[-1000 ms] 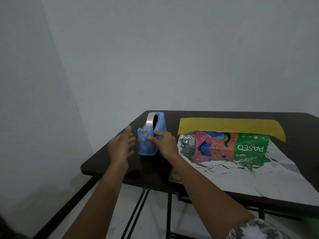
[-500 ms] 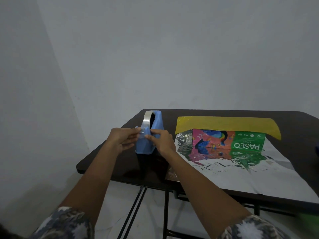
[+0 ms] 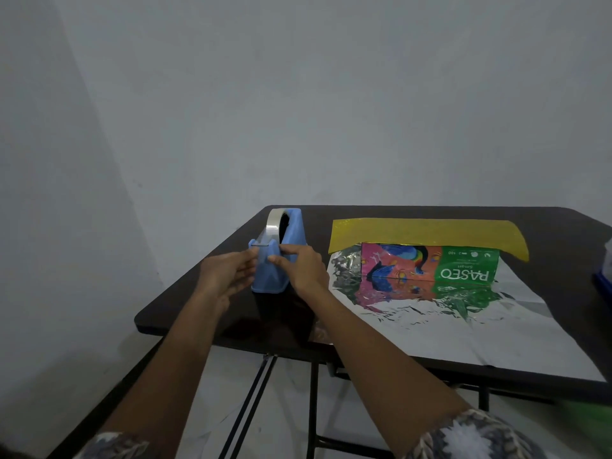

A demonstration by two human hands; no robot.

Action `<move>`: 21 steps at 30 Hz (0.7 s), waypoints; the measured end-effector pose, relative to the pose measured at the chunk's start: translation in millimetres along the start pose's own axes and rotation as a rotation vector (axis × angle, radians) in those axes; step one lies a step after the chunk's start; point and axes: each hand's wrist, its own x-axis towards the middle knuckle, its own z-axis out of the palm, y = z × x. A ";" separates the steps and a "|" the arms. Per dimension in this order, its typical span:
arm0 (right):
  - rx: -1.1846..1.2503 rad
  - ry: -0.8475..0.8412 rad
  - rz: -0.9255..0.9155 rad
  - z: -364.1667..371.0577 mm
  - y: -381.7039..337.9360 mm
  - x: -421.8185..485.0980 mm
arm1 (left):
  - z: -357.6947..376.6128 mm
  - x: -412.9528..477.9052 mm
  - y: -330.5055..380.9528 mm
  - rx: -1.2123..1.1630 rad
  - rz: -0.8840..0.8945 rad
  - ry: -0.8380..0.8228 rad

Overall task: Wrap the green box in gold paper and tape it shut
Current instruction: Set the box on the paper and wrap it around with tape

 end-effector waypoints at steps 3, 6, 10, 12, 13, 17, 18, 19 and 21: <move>0.034 -0.019 -0.001 -0.1 1.4 1.2 | 5.6 -2.9 -8.7 -0.030 0.076 0.051; 0.115 -0.042 -0.022 -0.1 4.3 2.1 | 11.4 -2.1 -11.7 -0.103 0.078 0.048; 0.134 -0.042 -0.029 1.3 5.8 2.0 | 17.3 -0.5 -12.8 -0.204 0.077 0.087; 0.129 -0.037 -0.030 1.6 5.4 1.1 | 20.2 -1.2 -12.4 -0.213 0.084 0.098; 0.121 -0.033 -0.033 1.0 4.7 0.3 | 21.0 -1.2 -12.3 -0.224 0.084 0.101; 0.032 -0.019 -0.050 -3.9 0.8 -2.7 | 22.3 0.4 -12.2 -0.290 0.074 0.094; 0.016 -0.017 -0.054 -4.5 0.3 -3.2 | 22.5 1.1 -13.5 -0.310 0.074 0.092; 0.005 -0.015 -0.055 -4.3 -0.3 -3.2 | 22.0 1.3 -15.2 -0.325 0.079 0.091; -0.002 -0.012 -0.049 -3.1 -0.1 -2.7 | 21.8 1.2 -18.8 -0.350 0.090 0.096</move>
